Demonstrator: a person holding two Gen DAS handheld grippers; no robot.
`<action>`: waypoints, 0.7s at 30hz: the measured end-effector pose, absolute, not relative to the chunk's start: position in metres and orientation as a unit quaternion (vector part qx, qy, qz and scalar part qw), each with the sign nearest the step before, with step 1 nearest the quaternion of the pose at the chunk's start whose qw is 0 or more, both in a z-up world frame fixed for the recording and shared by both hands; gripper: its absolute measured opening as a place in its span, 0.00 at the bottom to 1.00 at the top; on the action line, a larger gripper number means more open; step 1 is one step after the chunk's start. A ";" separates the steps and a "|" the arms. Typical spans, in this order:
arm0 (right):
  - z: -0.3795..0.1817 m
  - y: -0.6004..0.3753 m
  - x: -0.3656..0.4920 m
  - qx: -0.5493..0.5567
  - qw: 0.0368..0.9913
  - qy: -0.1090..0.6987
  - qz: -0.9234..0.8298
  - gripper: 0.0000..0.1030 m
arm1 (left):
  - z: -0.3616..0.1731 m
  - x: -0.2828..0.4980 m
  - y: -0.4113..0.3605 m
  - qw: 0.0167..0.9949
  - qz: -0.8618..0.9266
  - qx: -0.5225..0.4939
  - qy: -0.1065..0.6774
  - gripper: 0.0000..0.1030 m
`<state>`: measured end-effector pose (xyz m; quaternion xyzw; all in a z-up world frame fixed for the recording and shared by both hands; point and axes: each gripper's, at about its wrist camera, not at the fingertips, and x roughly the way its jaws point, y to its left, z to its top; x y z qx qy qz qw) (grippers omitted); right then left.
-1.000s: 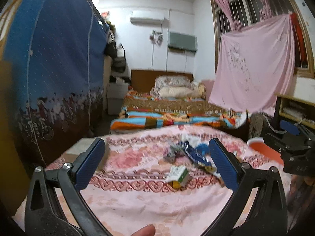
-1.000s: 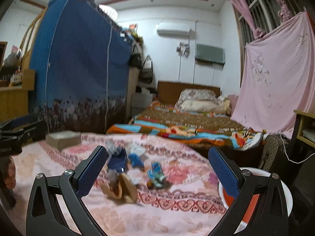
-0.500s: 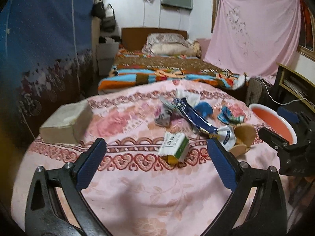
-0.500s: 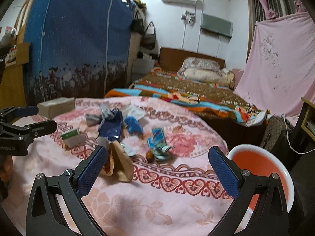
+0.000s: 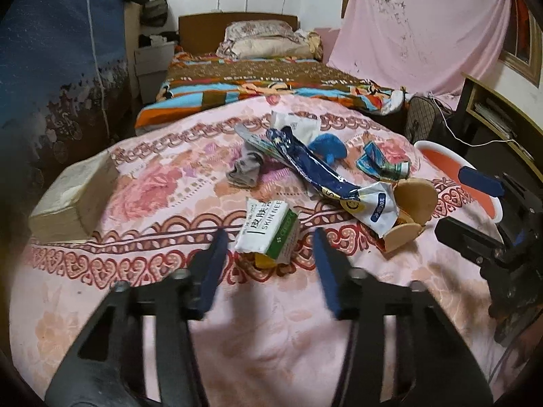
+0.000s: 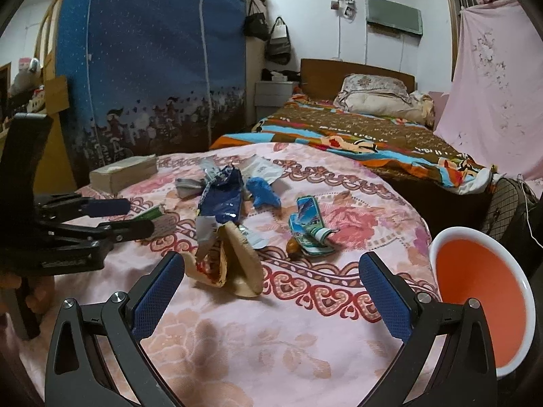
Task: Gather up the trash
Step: 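Grasp the white-green medicine box with the left tool while the right tool grasps the tan crumpled paper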
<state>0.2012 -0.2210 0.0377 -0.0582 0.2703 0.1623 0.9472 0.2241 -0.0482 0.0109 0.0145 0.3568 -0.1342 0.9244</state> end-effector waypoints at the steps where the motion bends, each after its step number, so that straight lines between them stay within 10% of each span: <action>1: 0.037 -0.220 0.202 -0.061 0.947 0.272 0.162 1.00 | 0.010 0.226 -0.048 0.923 -0.136 0.011 0.360 0.20; 18: 0.032 -0.210 0.205 -0.075 0.938 0.289 0.177 1.00 | 0.023 0.206 -0.046 0.942 -0.149 0.010 0.300 0.00; 21: 0.028 -0.202 0.210 -0.084 0.930 0.304 0.189 0.86 | 0.021 0.211 -0.037 0.938 -0.156 -0.020 0.308 0.00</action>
